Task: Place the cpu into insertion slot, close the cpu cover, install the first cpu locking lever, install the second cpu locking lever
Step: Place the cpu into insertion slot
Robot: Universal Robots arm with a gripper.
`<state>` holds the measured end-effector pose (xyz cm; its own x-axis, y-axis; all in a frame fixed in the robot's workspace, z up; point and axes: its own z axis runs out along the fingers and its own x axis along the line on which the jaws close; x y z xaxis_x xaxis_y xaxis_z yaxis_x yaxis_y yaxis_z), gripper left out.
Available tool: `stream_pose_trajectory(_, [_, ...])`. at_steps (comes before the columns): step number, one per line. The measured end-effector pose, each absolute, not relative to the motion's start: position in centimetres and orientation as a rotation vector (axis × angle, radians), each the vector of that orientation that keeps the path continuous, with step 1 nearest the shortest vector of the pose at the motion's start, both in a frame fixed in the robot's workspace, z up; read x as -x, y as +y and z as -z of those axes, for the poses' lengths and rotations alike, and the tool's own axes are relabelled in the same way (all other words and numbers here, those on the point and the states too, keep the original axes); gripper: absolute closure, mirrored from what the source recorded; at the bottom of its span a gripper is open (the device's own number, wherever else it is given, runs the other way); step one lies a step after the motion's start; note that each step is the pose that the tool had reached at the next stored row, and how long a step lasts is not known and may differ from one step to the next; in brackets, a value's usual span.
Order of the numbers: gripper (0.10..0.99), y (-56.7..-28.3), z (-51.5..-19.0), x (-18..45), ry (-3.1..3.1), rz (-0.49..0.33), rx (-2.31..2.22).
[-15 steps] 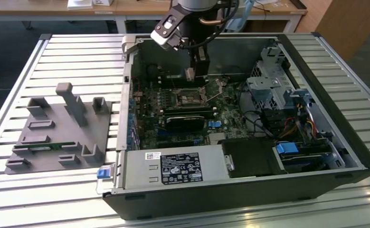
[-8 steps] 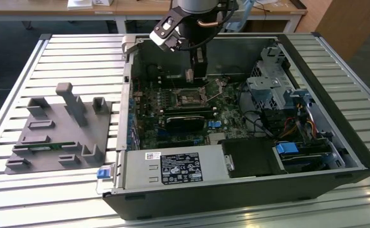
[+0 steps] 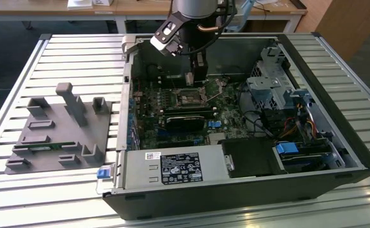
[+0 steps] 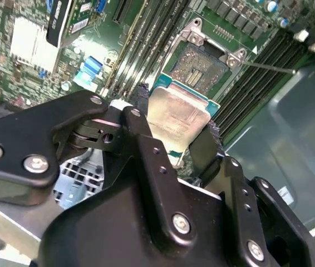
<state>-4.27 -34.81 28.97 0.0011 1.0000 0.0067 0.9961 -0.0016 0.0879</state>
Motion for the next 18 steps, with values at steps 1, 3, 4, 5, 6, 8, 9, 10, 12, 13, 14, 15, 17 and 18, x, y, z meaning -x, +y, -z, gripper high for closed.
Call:
stream_pose_trajectory(1, [0.545,-34.8,-28.9,4.3,2.196,-0.104,-2.164])
stream_pose_trajectory(3, [0.545,-34.8,-28.6,4.3,2.21,-0.105,-2.15])
stream_pose_trajectory(4, [0.545,-34.8,-28.4,4.2,2.211,-0.105,-2.149])
stream_pose_trajectory(5, [0.545,-34.8,-28.3,4.2,2.211,-0.105,-2.149])
stream_pose_trajectory(6, [0.545,-34.6,-28.1,4.2,2.211,-0.105,-2.149])
stream_pose_trajectory(8, [0.545,-34.3,-27.7,4.2,2.211,-0.105,-2.149])
stream_pose_trajectory(9, [0.545,-34.0,-27.5,4.2,2.211,-0.104,-2.149])
stream_pose_trajectory(10, [0.545,-33.8,-27.4,4.2,2.211,-0.104,-2.149])
stream_pose_trajectory(12, [0.545,-33.5,-27.0,4.2,2.211,-0.103,-2.149])
stream_pose_trajectory(13, [0.545,-33.4,-26.8,4.2,2.211,-0.102,-2.149])
stream_pose_trajectory(14, [0.545,-33.3,-26.6,4.2,2.211,-0.102,-2.149])
stream_pose_trajectory(15, [0.545,-33.2,-26.4,4.2,2.211,-0.101,-2.15])
stream_pose_trajectory(17, [0.545,-33.2,-26.1,4.2,2.212,-0.1,-2.15])
stream_pose_trajectory(18, [0.545,-33.2,-25.9,4.2,2.212,-0.099,-2.151])
